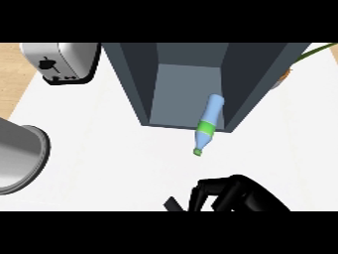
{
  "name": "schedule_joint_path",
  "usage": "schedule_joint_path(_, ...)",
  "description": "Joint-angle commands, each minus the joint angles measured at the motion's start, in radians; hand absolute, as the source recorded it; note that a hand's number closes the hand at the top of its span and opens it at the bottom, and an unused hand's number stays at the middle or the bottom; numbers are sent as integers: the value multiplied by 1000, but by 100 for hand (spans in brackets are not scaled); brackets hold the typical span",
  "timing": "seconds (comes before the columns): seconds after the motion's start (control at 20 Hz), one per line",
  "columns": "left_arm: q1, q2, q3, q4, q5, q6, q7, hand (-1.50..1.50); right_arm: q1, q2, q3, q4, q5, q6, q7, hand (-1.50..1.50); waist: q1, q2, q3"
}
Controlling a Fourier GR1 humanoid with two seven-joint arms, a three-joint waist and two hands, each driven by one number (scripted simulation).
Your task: Pick up the bottled water, place it into the cabinet and close the cabinet
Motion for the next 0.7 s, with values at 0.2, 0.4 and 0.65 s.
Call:
schedule_joint_path(0.2, 94, -3, 132, 21, 109, -129, -19, -150, -455, 79, -221, 281, -209, -145, 86, 150, -15, -11, 0)
schedule_joint_path(0.4, 57, -2, 198, 49, 169, -131, 2, -150, -616, 66, -320, 447, -294, -83, 112, 150, -46, -10, 1)
schedule_joint_path(0.65, 83, 2, 247, 49, 218, -158, 53, -150, -785, 39, -386, 688, -296, 6, 48, 150, -50, -8, 1)
